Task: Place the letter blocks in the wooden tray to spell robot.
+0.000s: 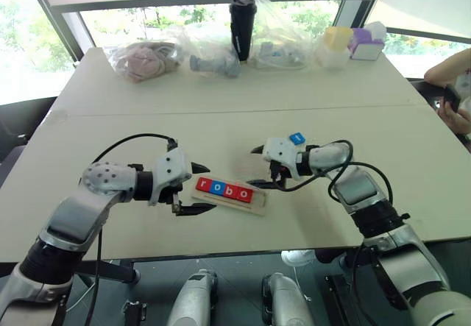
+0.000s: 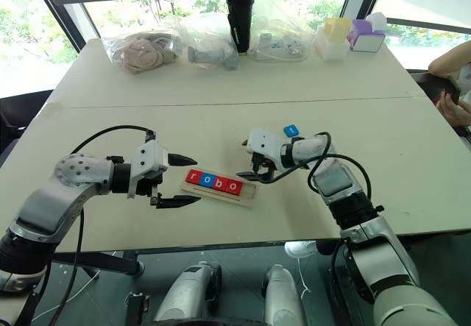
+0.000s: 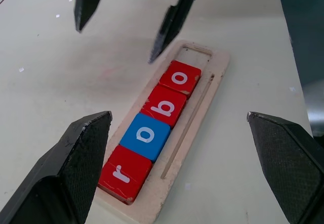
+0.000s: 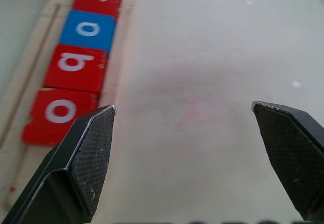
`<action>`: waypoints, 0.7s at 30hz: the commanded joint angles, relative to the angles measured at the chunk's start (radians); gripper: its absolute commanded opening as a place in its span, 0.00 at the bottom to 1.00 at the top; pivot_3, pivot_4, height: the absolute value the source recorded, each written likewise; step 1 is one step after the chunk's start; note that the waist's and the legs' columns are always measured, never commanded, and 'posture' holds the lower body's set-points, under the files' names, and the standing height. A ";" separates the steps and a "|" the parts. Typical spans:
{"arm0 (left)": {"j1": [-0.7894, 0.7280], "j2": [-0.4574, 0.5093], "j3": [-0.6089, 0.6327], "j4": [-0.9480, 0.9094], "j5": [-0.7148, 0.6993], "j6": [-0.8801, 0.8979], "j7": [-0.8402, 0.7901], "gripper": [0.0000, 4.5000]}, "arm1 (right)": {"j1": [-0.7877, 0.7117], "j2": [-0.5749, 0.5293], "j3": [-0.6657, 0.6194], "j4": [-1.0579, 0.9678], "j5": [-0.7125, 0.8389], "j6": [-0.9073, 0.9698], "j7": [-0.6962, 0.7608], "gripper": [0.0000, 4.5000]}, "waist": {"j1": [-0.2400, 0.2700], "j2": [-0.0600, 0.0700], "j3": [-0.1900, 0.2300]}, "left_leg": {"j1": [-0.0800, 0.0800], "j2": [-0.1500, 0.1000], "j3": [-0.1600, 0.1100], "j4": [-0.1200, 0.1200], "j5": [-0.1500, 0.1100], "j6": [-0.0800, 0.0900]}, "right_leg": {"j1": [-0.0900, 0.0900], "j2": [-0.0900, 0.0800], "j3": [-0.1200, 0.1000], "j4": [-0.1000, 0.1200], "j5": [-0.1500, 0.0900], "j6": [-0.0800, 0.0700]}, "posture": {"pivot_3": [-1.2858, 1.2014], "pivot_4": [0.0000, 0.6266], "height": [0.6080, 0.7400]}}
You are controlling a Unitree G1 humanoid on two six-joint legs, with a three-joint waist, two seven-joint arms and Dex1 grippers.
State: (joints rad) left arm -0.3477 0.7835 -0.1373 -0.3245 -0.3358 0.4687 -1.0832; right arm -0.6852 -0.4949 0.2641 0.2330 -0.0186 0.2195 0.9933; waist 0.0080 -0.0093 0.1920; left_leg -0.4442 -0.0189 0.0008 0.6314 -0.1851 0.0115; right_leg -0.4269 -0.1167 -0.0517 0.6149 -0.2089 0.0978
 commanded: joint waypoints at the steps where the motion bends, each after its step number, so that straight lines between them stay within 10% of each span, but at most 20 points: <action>1: 0.003 0.004 0.021 -0.036 -0.011 -0.008 0.005 1.00 | -0.061 0.000 -0.154 0.047 0.011 0.083 -0.190 0.99 | 0.002 0.000 0.000 | 0.000 0.000 0.000 0.000 0.000 0.000 | 0.000 0.000 0.000 0.000 0.000 0.000 | 0.52 0.24 1.00; 9: -0.013 -0.014 0.042 -0.061 -0.062 0.037 0.028 1.00 | -0.052 0.062 -0.337 0.154 0.024 0.318 -0.532 0.99 | 0.001 0.000 0.000 | 0.000 0.000 0.000 -0.001 0.000 0.000 | 0.000 0.000 0.000 0.000 0.000 0.000 | 0.52 0.24 1.00; 21: -0.093 -0.028 0.130 0.028 -0.091 0.055 0.079 1.00 | -0.152 0.146 -0.341 0.370 0.068 0.309 -0.589 0.99 | -0.023 0.000 0.000 | 0.001 -0.001 0.000 -0.001 0.001 0.000 | 0.000 0.001 0.000 0.002 0.000 0.001 | 0.52 0.24 1.00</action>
State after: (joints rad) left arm -0.4087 0.7630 -0.0636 -0.3055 -0.4077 0.5348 -1.0303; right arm -0.8067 -0.3571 -0.0628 0.5972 0.0329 0.5507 0.4078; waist -0.0152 -0.0092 0.1920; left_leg -0.4434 -0.0201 0.0009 0.6308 -0.1846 0.0116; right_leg -0.4268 -0.1156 -0.0515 0.6169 -0.2085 0.0987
